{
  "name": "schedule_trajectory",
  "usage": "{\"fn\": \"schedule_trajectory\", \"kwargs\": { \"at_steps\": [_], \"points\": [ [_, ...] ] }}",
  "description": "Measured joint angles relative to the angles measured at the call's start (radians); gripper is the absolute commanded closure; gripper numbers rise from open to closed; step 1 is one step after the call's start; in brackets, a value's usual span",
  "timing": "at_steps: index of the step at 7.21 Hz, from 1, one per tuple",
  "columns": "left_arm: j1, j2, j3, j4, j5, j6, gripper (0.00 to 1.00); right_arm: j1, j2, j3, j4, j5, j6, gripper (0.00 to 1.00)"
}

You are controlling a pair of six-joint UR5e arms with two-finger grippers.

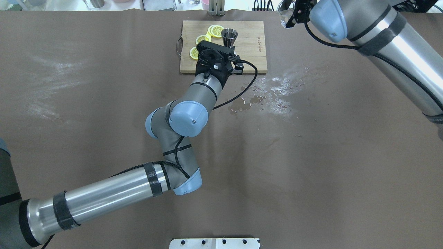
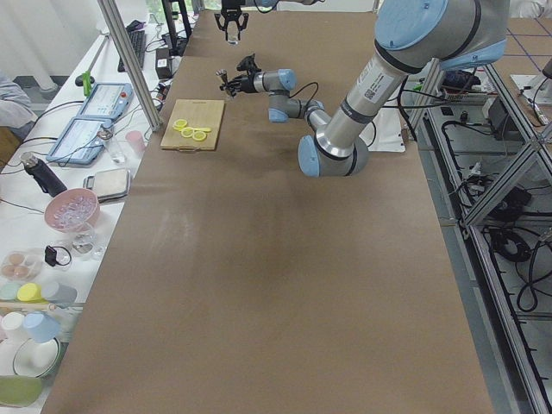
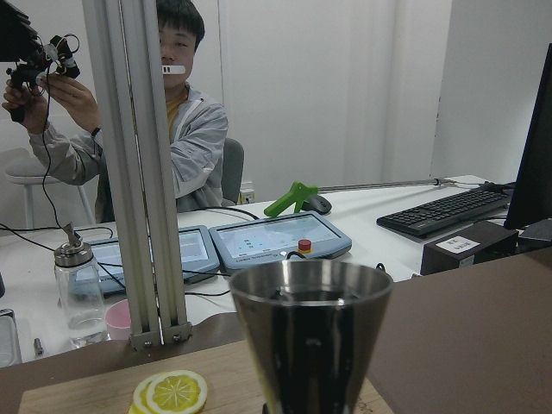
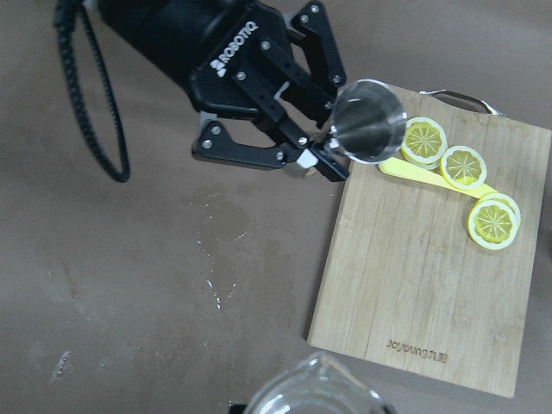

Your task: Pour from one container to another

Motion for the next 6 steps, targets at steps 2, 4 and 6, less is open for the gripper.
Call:
{"fn": "schedule_trajectory", "kwargs": {
  "at_steps": [2,4,6],
  "points": [
    [0.0,0.001,0.0,-0.001,0.0,0.0,1.0,-0.018,0.076,-0.084,0.0,-0.035,-0.004,1.0],
    [0.0,0.002,0.001,-0.001,0.001,0.0,1.0,-0.053,0.134,-0.136,-0.004,-0.078,-0.006,1.0],
    [-0.001,0.002,0.001,-0.001,0.001,0.0,1.0,-0.074,0.171,-0.176,-0.015,-0.108,-0.022,1.0]
  ]
}}
